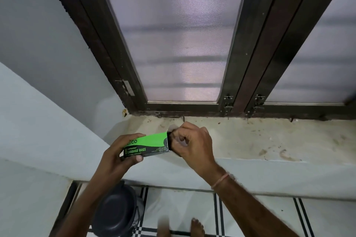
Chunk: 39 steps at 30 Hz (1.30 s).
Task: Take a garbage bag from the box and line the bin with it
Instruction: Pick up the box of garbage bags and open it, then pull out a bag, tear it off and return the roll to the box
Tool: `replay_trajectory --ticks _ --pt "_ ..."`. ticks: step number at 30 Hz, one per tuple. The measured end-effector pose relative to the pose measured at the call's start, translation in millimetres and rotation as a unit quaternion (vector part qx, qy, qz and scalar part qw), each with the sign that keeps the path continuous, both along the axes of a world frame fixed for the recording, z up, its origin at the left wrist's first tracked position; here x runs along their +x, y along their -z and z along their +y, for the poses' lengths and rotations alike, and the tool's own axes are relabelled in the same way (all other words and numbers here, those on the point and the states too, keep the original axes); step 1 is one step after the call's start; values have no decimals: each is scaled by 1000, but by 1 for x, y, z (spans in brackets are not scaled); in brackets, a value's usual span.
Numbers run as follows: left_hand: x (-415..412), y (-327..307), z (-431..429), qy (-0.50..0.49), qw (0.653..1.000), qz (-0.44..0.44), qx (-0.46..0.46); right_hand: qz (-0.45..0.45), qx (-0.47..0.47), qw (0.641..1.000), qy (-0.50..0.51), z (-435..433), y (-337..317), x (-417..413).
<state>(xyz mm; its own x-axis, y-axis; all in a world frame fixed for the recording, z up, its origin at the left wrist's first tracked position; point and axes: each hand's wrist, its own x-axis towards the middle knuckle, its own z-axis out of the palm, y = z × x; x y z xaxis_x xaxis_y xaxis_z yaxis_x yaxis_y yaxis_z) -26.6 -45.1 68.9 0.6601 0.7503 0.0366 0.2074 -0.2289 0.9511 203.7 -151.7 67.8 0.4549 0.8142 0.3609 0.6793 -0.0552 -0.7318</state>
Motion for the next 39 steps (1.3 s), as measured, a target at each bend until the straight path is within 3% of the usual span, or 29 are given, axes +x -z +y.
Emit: replay_trajectory --ticks 7,11,13,16,17,20,27,33,35,37,38,39 --pt "-4 6 5 -14 1000 9 22 -16 -12 1000 9 -6 3 9" --pt "-19 13 11 -34 999 22 35 54 -25 998 24 -17 11 28" --pt "-20 16 13 -33 998 35 36 156 -20 987 -6 -19 10 33" --pt "-14 19 14 -31 998 38 48 395 -59 914 -78 -22 1 26" --pt "-11 20 15 -24 997 38 59 419 -84 899 -93 -22 0 23" --pt "-2 25 16 -5 994 56 90 402 -101 907 -72 -15 6 18" --pt "9 48 35 -21 988 111 105 403 -38 911 79 -26 18 55" --pt "44 77 46 -61 974 183 118 465 6 876 126 -28 21 52" --pt "58 79 45 -85 958 234 142 468 19 875 123 -27 21 45" --pt "67 75 35 -154 912 296 239 461 37 879 117 -26 20 37" --pt "70 68 24 -196 901 282 264 459 49 880 113 -25 20 32" --pt "75 59 9 -225 912 230 256 460 62 879 110 -25 20 27"
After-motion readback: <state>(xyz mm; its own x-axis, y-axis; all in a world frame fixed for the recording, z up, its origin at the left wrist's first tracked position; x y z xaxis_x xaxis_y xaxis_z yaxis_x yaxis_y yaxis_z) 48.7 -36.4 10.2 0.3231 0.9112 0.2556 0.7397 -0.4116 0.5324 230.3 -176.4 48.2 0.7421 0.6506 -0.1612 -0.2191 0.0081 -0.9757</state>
